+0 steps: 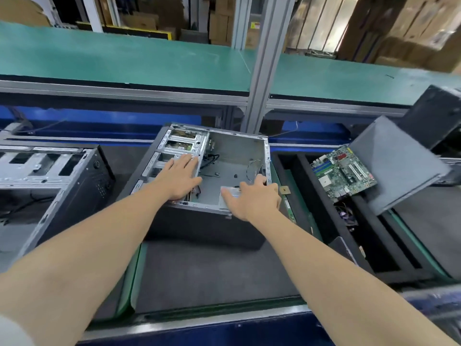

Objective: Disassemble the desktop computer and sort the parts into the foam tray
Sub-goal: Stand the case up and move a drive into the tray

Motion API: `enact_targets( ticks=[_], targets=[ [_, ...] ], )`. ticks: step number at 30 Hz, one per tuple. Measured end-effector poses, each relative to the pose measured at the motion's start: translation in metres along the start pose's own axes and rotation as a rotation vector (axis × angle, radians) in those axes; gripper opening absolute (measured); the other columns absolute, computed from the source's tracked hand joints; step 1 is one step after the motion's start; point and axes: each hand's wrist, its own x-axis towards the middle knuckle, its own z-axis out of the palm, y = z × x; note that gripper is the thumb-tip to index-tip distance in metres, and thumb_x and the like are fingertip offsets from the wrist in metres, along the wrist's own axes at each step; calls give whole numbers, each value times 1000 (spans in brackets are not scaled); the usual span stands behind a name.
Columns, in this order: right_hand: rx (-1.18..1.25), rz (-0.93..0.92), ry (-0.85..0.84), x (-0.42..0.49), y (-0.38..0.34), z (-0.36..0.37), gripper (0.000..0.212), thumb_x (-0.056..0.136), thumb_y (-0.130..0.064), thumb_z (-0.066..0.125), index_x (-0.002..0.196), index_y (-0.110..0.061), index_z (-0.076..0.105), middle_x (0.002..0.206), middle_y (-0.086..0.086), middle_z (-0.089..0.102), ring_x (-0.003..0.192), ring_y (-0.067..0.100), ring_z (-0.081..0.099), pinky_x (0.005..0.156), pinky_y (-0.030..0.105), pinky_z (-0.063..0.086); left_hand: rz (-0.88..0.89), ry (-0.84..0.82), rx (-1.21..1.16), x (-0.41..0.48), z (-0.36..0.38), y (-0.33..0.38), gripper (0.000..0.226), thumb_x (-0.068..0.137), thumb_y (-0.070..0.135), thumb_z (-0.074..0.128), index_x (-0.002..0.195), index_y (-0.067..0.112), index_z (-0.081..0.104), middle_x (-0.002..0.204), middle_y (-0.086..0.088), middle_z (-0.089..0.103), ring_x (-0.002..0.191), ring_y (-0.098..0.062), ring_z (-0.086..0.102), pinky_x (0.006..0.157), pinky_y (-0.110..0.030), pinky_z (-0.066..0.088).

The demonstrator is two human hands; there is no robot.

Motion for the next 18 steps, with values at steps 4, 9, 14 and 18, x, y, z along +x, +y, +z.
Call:
enact_targets(
  ticks=[4,9,14,18],
  targets=[
    [-88,-55,-128,-16,-16,-10,94,94,-82,7,153,-21,46,155,24,26,127,48,48,73,48,60,-58,31,-61,-7,-2,5,59,107,45,26,162,24,18,172,1,6,158,-19,3,127,-47,1],
    [-175,-203,-328,-12,-23,-18,94,95,-82,13,140,-14,60,140,17,46,132,38,43,96,44,48,-187,161,-109,-17,9,25,47,107,40,28,151,25,34,167,0,22,156,-24,11,126,-49,9],
    [-181,-371,-265,11,-22,-30,71,98,-77,25,84,-14,55,85,2,56,73,26,51,68,38,42,-312,185,-77,-23,15,47,58,104,49,31,156,23,26,171,-2,12,158,-28,2,125,-53,7],
    [-1,-408,-107,49,-8,-43,60,105,-64,41,116,-11,67,101,5,60,88,30,58,75,40,49,-478,191,-145,-27,16,80,72,103,56,28,163,19,12,172,-10,0,157,-32,-9,126,-53,-1]
  ],
)
